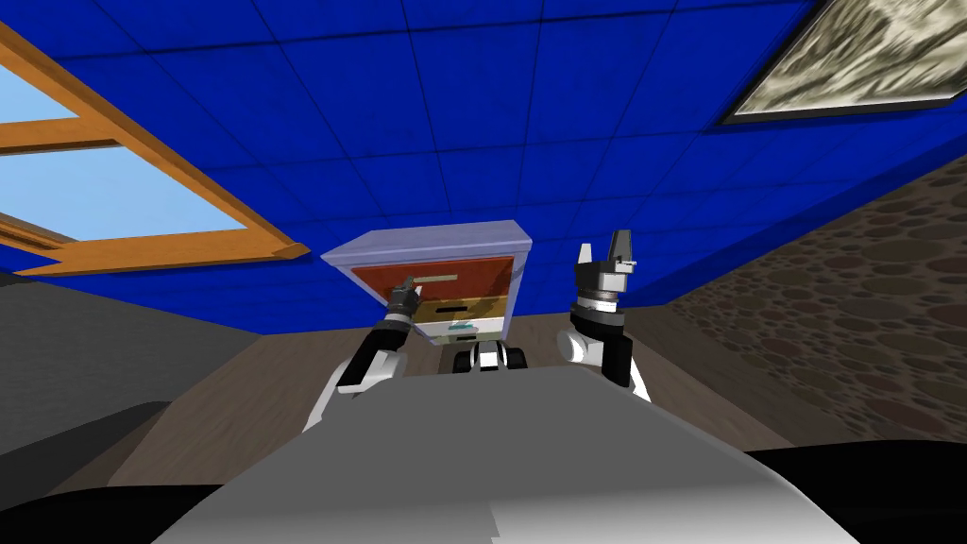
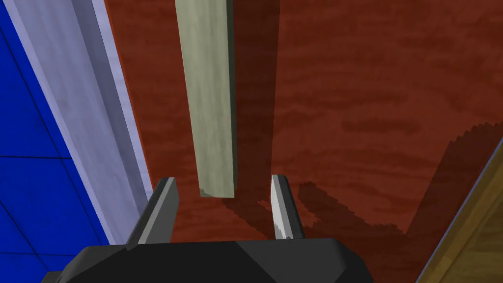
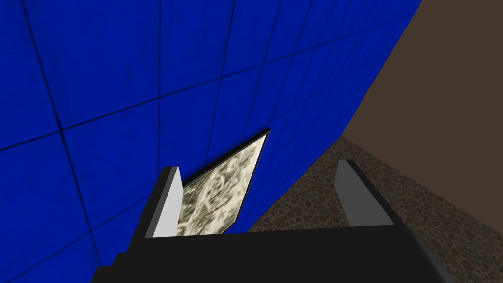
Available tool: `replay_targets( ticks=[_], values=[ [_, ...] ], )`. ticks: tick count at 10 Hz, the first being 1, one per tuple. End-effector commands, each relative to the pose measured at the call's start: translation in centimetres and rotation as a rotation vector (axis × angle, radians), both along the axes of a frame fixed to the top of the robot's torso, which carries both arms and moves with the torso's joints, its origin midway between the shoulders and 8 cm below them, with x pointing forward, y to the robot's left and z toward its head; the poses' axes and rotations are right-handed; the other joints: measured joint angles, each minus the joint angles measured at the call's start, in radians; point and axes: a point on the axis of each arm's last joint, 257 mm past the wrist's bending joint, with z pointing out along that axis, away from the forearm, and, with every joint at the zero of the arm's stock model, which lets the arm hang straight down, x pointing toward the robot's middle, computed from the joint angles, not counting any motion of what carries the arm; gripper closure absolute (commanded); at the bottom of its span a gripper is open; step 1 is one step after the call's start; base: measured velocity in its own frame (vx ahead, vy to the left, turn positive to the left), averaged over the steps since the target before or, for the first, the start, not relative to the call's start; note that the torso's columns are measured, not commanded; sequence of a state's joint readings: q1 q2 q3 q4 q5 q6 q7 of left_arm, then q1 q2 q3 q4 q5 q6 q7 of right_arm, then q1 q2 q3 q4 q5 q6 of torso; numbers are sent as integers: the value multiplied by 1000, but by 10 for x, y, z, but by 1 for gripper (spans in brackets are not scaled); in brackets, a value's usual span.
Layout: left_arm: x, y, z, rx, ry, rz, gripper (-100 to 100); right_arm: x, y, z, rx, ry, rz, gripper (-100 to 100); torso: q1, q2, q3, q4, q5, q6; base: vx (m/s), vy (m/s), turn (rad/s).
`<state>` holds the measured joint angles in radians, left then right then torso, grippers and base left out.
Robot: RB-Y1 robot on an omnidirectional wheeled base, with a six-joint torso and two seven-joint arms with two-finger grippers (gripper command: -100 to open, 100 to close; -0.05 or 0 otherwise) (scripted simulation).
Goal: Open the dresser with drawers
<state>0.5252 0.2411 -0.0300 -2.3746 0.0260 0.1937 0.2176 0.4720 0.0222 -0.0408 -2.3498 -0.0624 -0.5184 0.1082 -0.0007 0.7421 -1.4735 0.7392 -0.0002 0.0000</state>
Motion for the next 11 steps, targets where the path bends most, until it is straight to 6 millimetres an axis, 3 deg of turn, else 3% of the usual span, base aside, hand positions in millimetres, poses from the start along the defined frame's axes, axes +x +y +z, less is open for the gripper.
replay_targets(
  ticks=[1,4,5,11],
  values=[
    [-5,-3,3,0,0,-7,100,0,0,0,0,0,0,0,0,4,2,1,0,0,-182,13,39],
    [-7,-4,4,0,-1,-11,100,0,0,0,0,0,0,0,-1,-2,-1,0,0,0,-171,-18,18],
    [-6,-3,3,0,3,-7,-100,0,0,0,0,0,0,0,0,-10,-6,-3,0,0,76,7,-27],
    [-6,-1,6,-1,4,-2,-100,0,0,0,0,0,0,0,0,0,0,0,0,0,124,15,-14]
  ],
)
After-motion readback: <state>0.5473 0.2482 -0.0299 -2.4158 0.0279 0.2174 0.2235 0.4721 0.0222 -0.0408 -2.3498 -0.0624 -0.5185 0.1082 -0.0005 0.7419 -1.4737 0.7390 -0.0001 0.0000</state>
